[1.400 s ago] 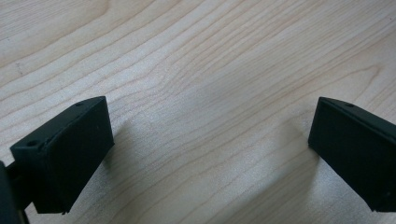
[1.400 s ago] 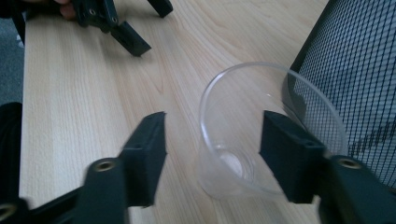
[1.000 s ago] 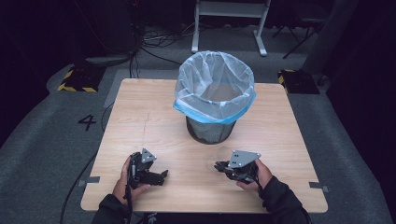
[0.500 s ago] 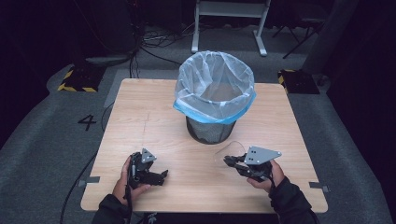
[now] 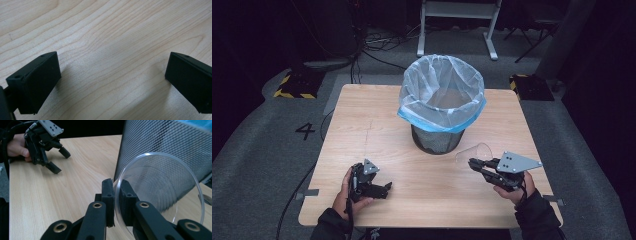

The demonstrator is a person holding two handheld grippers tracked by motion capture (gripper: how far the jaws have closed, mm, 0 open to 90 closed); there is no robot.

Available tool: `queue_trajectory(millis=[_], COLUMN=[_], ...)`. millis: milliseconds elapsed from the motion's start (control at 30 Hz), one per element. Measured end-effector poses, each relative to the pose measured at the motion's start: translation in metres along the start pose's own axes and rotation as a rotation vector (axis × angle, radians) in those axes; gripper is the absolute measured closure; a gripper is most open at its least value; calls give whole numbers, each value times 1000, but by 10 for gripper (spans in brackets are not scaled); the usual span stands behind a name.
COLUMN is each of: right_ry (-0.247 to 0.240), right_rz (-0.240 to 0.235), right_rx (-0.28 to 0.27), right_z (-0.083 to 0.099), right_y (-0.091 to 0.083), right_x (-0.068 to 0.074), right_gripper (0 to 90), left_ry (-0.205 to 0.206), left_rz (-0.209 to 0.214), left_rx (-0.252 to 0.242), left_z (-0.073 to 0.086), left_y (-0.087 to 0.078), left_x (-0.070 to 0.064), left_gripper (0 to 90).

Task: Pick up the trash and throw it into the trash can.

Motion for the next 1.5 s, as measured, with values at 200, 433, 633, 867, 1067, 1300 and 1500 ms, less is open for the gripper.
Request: queue_trajectory(millis=[200, 433, 633, 867, 1067, 1300, 1500], right_ry=[15, 13, 18, 7, -4, -9, -33], right_rz=[28, 44, 62, 100, 146, 187, 209], right_rx=[-44, -71, -83, -121, -192, -242, -268], right_z=[-6, -10, -12, -25, -45, -68, -80], right_y=[-15, -22, -28, -40, -64, -79, -84], right_x=[-7, -10, -15, -21, -31, -44, -47], right_gripper=[849, 851, 851, 851, 851, 852, 853], left_ry=[0, 0, 0, -1, -1, 0, -1], left_rz=[1, 0, -1, 2, 1, 2, 3], left_rx=[0, 0, 0, -1, 0, 0, 0], left_z=[0, 0, 0, 0, 0, -1, 0], left_y=[0, 0, 0, 0, 0, 0, 0], left_x=[0, 0, 0, 0, 0, 0, 0], left_gripper=[2, 2, 2, 1, 1, 1, 1])
Point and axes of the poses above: each handheld gripper's, and its own axes: y roughly forward along the jaws, z roughly out of its underside, x roughly to its left, the point moved 10 cm from there along y, roughly forward along the jaws, and after that the axes turned 10 degrees about x, right-handed, at the moved point
